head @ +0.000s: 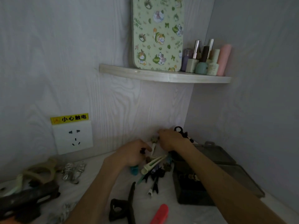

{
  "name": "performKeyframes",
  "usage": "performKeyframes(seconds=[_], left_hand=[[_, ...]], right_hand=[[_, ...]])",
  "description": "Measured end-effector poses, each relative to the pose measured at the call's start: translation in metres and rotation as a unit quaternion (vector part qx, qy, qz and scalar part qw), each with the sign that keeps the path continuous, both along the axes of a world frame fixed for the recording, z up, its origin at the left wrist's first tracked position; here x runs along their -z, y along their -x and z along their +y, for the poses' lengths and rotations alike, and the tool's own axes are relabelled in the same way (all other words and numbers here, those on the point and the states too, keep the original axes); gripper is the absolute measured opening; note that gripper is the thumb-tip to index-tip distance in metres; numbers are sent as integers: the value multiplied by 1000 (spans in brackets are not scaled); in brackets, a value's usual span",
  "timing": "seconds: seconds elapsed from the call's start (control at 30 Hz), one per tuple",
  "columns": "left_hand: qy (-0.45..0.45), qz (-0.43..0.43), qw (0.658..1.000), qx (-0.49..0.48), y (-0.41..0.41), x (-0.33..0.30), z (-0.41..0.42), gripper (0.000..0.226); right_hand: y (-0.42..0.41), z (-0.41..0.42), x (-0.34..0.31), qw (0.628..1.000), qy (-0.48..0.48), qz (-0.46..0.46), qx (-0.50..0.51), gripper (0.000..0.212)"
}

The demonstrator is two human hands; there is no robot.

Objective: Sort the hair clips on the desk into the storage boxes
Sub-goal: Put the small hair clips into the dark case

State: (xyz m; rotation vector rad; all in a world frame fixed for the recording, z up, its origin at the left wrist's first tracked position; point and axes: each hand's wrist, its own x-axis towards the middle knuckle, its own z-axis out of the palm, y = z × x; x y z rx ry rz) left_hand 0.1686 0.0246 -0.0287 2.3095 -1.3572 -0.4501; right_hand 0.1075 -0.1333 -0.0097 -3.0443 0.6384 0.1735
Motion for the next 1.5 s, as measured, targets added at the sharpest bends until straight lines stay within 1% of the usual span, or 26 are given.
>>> performKeyframes(seconds=[0.07, 0.13, 0.23, 0.33, 0.37, 0.43, 0.5, 0.53, 0.57, 0.63, 0.7, 0.77, 0.83, 0.93, 1.07, 1.13, 1.23, 1.33, 1.43, 1.5], left_hand=[[17, -8, 1000, -21, -6, 1, 2, 40], [31, -8, 999, -30, -10, 2, 4, 40], [29, -18, 999, -38, -14, 4, 6, 46], [17, -73, 996, -46, -17, 6, 7, 54], [17, -75, 996, -46, -18, 6, 8, 52], [16, -44, 998, -45, -19, 7, 11, 40], [22, -36, 998, -47, -19, 6, 14, 28], [29, -43, 997, -50, -18, 3, 15, 24], [41, -46, 997, -53, -18, 0, 17, 22], [65, -22, 997, -38, -18, -8, 18, 20], [57, 17, 998, 2, -16, -16, 20, 21], [13, 0, 1000, 29, -12, -20, 18, 31], [-11, -19, 999, 40, -8, -16, 12, 39], [1, -3, 999, 47, -4, -6, 6, 35], [44, 1, 999, 28, -6, -2, 8, 29], [69, -2, 997, 14, -8, -4, 13, 20], [115, 9, 993, 3, -11, -12, 25, 11], [172, 13, 985, -16, -6, -26, 36, 11], [233, 31, 972, 10, 19, -50, 40, 11], [244, 56, 967, 52, 46, -64, 35, 12]], right_hand=[[-6, -4, 6, 1000, 28, 5, -4, 28], [-10, -8, 13, 999, 35, -29, -14, 22], [-14, -7, 22, 996, 5, -94, -11, 24], [-19, -3, 26, 992, 0, -128, 5, 26], [-20, -2, 27, 989, 13, -145, 8, 27], [-21, 0, 29, 985, 31, -170, 8, 29], [-22, 1, 28, 983, 13, -180, -7, 17], [-21, 2, 27, 982, 6, -185, -17, 16], [-20, 2, 26, 980, 6, -194, -32, 18], [-18, 0, 25, 976, 11, -210, -50, 21], [-18, -1, 24, 974, -5, -220, -52, 21], [-18, -3, 25, 972, -31, -229, -48, 21], [-18, -5, 24, 963, -85, -254, -42, 22], [-17, -4, 17, 940, -158, -300, -29, 24], [-12, 1, -1, 934, -201, -293, -26, 29], [-4, 3, -14, 929, -229, -289, -20, 32], [28, 11, -41, 925, -276, -257, -39, 28], [77, 15, -63, 925, -298, -230, -53, 22], [123, 12, -76, 944, -289, -150, -58, 7], [146, 9, -81, 960, -262, -86, -40, 5]])
